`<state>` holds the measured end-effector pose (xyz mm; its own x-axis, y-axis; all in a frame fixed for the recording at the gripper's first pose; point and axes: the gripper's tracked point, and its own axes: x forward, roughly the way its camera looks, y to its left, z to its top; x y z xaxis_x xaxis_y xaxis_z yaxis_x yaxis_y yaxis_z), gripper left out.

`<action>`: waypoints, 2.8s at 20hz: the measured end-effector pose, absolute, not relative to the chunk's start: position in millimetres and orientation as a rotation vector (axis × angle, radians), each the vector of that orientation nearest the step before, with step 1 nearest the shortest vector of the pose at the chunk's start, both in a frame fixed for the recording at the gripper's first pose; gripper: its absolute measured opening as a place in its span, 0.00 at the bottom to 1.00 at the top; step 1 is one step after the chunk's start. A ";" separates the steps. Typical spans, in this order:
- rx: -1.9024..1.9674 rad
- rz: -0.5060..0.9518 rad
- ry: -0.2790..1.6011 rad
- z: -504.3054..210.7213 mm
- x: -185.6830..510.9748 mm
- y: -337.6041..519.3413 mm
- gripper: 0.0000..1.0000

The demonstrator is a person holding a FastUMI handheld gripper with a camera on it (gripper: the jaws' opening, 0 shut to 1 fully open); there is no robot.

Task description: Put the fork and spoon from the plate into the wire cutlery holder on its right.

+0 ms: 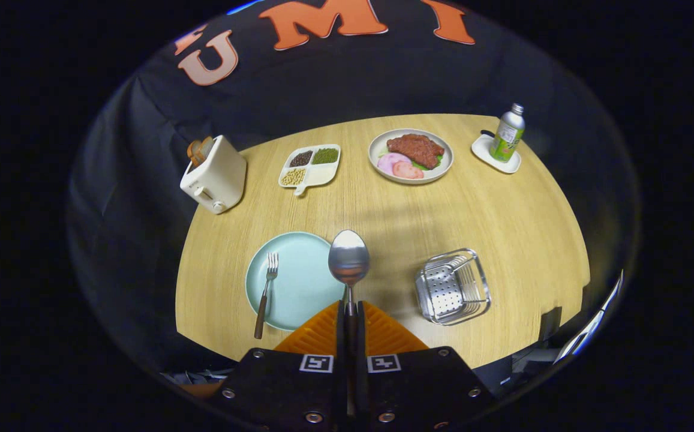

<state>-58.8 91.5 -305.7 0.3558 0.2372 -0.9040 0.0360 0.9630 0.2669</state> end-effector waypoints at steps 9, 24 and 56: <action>0.153 0.075 1.301 -332.4 -87.3 -6.0 0.06; -0.132 0.300 1.554 -387.2 -80.0 -22.0 0.06; 0.030 0.127 0.330 -171.6 42.7 158.4 0.81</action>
<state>42.7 158.4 -171.6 0.9382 0.1290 -0.3213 -0.1190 0.9916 0.0505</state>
